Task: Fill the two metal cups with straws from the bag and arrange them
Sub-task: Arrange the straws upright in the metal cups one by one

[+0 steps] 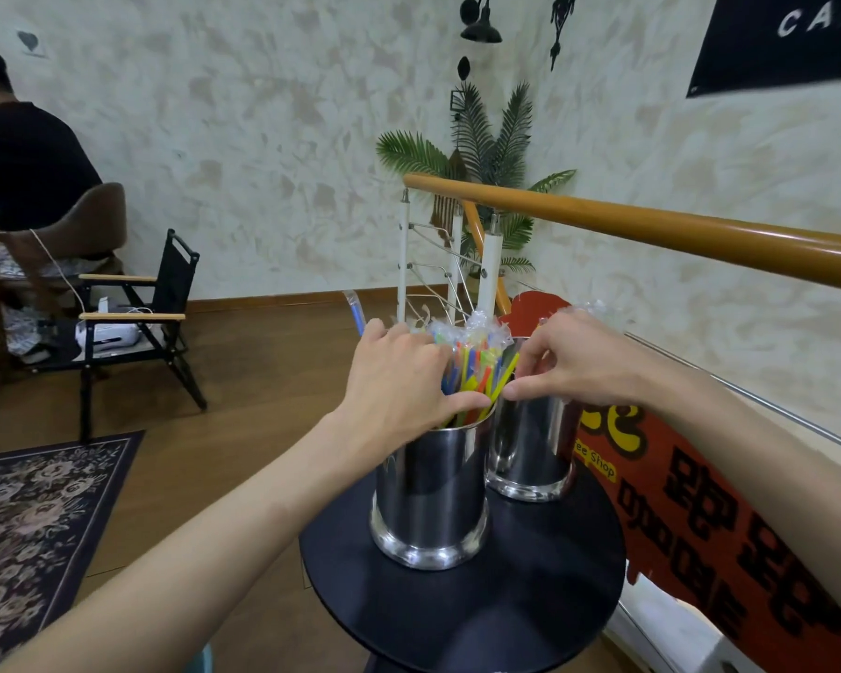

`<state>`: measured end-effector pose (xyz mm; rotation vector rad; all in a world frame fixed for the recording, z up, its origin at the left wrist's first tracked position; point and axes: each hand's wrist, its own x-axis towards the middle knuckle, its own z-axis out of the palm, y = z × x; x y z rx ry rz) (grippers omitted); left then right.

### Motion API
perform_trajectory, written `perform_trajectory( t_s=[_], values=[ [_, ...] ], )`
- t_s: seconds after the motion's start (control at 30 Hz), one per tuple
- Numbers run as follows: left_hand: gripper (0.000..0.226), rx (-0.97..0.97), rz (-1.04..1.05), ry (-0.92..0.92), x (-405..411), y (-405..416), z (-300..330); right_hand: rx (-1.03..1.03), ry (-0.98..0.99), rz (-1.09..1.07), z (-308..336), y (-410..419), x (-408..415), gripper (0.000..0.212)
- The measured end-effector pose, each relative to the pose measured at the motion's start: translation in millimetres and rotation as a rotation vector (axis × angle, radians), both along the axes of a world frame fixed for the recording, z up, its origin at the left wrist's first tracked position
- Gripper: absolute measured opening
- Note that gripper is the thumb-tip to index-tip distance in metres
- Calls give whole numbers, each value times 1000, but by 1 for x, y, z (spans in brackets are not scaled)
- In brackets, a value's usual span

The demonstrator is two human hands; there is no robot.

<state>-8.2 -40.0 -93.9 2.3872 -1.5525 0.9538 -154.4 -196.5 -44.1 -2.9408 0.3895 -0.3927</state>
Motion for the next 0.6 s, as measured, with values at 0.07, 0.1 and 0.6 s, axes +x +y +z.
perform_trajectory(
  t_s=[0.07, 0.1, 0.6],
  values=[
    [60, -30, -32, 52, -1, -3, -1, 5, -9, -6, -3, -2, 1, 25],
    [54, -45, -45, 90, 0, -5, -1, 3, -15, -12, -3, -3, 1, 25],
    [26, -210, -143, 350, 20, 1, 5, 283, -224, -28, -19, 16, 16, 20]
  ],
)
